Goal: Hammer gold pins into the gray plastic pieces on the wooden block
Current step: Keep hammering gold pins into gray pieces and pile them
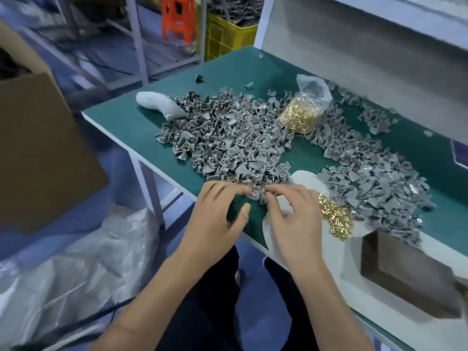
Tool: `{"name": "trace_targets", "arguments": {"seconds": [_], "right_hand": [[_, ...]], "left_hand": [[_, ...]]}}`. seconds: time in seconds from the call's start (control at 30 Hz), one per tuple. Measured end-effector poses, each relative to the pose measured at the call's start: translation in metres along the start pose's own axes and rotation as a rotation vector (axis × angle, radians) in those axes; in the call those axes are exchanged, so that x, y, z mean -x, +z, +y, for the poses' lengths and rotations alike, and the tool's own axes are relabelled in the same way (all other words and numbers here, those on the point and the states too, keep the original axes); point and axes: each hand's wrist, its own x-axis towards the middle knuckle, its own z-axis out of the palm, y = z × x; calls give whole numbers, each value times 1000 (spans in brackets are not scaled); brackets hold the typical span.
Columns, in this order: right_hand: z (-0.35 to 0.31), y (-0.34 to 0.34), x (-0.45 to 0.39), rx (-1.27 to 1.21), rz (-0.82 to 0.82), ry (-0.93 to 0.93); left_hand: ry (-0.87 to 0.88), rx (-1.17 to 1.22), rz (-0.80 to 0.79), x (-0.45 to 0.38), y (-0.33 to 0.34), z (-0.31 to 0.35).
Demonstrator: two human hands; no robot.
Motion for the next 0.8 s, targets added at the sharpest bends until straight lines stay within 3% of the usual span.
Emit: {"name": "trace_targets", "arguments": {"seconds": [0.2,0.57,0.73,0.8], "right_hand": [[3,18,-18,203,29,16],[4,11,-16,17,117,-6],[3,-49,-7,-93,283,-98],[17,-90,-13,-44,250,-76]], "left_hand": [[47,-66,-4,-6,4,-8],[77,-40,67,-21,13,17],[126,98,-23,-33,29,46],[87,196,-106,-39,40,57]]}}
